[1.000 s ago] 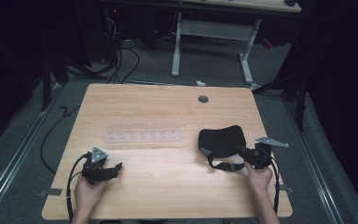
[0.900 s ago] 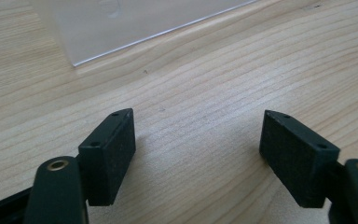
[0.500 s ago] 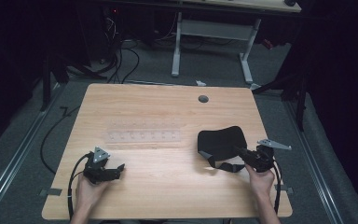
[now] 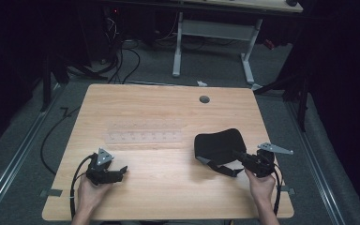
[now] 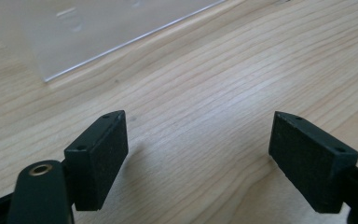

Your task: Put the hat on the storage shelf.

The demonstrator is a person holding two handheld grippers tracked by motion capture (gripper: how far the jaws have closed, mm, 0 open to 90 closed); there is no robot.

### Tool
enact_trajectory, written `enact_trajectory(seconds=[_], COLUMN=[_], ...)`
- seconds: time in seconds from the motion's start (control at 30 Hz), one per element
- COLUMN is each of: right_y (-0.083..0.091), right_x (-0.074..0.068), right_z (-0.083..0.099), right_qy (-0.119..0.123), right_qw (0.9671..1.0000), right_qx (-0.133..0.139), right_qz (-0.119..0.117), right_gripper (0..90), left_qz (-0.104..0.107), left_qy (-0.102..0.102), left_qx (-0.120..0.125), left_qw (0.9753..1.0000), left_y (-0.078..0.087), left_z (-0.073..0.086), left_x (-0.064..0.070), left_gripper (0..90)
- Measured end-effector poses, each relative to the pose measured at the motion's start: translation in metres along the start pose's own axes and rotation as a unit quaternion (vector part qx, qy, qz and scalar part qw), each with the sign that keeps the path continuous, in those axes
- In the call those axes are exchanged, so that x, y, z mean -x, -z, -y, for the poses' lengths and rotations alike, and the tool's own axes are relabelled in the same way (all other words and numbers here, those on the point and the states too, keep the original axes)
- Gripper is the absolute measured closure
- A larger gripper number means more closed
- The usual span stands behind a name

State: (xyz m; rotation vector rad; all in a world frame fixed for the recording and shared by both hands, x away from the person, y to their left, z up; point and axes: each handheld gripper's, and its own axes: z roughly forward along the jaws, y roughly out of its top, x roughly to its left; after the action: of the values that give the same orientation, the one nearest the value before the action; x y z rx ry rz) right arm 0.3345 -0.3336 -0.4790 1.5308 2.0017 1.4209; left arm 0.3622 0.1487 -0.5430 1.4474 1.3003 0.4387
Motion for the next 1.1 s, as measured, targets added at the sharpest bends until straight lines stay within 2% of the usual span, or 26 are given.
enact_trajectory(seconds=[0.13,0.23,0.27,0.4,0.43,0.47,0.53,0.57,0.77,1.1], right_y=[0.001,0.001,0.001,0.0,0.0,0.0,-0.001,-0.001,-0.009,-0.03], right_x=[-0.006,-0.01,-0.013,-0.022,-0.022,-0.028,-0.033,-0.036,-0.05,-0.076], right_z=[0.0,-0.001,-0.002,-0.004,-0.004,-0.005,-0.005,-0.005,-0.007,-0.013], right_qy=[0.001,0.002,0.004,0.01,0.01,0.014,0.019,0.021,0.027,0.054], right_qw=[1.0,0.9999,0.9998,0.9996,0.9996,0.9994,0.9991,0.9989,0.9974,0.9934], right_qx=[-0.002,-0.004,-0.004,-0.004,-0.004,-0.004,-0.004,-0.004,-0.01,-0.033], right_qz=[-0.009,-0.013,-0.016,-0.026,-0.026,-0.031,-0.039,-0.042,-0.066,-0.095], right_gripper=[84.7,84.8,84.7,84.7,84.7,84.7,84.7,84.7,84.7,84.7], left_qz=[0.025,0.034,0.047,0.073,0.073,0.086,0.093,0.103,0.124,0.153], left_qy=[-0.004,-0.009,-0.009,-0.01,-0.01,-0.012,-0.012,-0.015,-0.021,-0.032], left_qx=[-0.002,-0.002,-0.002,0.002,0.002,0.003,0.002,0.004,-0.002,0.006], left_qw=[0.9997,0.9994,0.9989,0.9973,0.9973,0.9962,0.9956,0.9946,0.9921,0.9878], left_y=[0.004,0.005,0.007,0.011,0.011,0.014,0.015,0.017,0.017,0.026], left_z=[-0.003,-0.003,-0.003,-0.005,-0.005,-0.006,-0.006,-0.008,-0.011,-0.016], left_x=[0.012,0.017,0.023,0.037,0.037,0.044,0.047,0.053,0.064,0.079], left_gripper=[20.0,19.8,19.7,19.7,19.7,19.7,19.7,19.7,19.7,20.3])
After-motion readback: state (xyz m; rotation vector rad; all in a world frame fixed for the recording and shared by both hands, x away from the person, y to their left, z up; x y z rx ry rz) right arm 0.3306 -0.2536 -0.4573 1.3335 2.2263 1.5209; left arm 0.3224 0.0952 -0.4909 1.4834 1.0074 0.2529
